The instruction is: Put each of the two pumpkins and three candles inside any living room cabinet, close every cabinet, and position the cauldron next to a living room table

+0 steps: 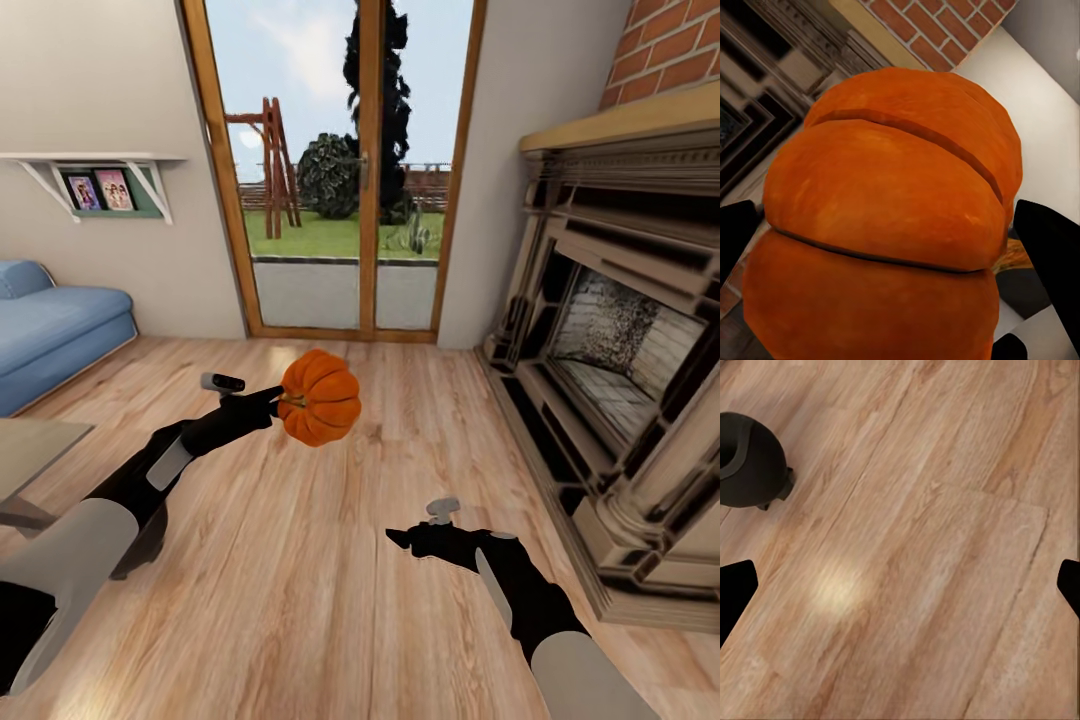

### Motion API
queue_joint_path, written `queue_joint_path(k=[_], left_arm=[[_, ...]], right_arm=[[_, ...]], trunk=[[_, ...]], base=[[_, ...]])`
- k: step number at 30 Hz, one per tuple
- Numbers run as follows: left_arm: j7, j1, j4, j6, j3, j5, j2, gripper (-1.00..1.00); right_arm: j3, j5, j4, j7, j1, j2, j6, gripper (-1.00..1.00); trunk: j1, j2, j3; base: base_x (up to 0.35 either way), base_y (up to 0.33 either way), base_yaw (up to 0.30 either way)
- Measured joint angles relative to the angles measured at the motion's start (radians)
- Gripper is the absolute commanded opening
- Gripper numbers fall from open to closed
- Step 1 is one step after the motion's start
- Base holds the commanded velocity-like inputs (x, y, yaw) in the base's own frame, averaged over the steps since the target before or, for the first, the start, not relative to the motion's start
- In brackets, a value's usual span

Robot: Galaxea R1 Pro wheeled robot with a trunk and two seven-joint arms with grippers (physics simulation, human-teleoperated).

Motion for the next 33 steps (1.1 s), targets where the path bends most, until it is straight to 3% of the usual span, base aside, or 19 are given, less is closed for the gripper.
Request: queue_joint_path(k=[10, 17, 27, 33], left_arm=[[0.0, 0.0, 0.0, 0.0, 0.0, 0.0, 0.0, -1.0], [0.003, 0.0, 0.0, 0.0, 0.0, -0.001, -0.003, -1.0], [0.004, 0.0, 0.0, 0.0, 0.0, -0.003, -0.003, -1.0], [0.005, 0.0, 0.0, 0.0, 0.0, -0.003, -0.004, -1.0]], right_arm=[[0.0, 0.003, -0.002, -0.002, 0.0, 0.001, 0.0, 1.0], [0.0, 0.009, -0.004, -0.007, 0.0, 0.025, 0.001, 1.0], [0.0, 0.011, -0.002, -0.008, 0.0, 0.028, 0.0, 1.0], [0.0, 0.009, -0.002, -0.008, 0.0, 0.028, 0.0, 1.0]], trunk=[[0.0, 0.0, 0.0], [0.0, 0.0, 0.006], [0.0, 0.0, 0.017], [0.0, 0.0, 0.018]], base=[[0.338, 0.0, 0.011], [0.338, 0.0, 0.184], [0.338, 0.0, 0.195], [0.338, 0.0, 0.032]])
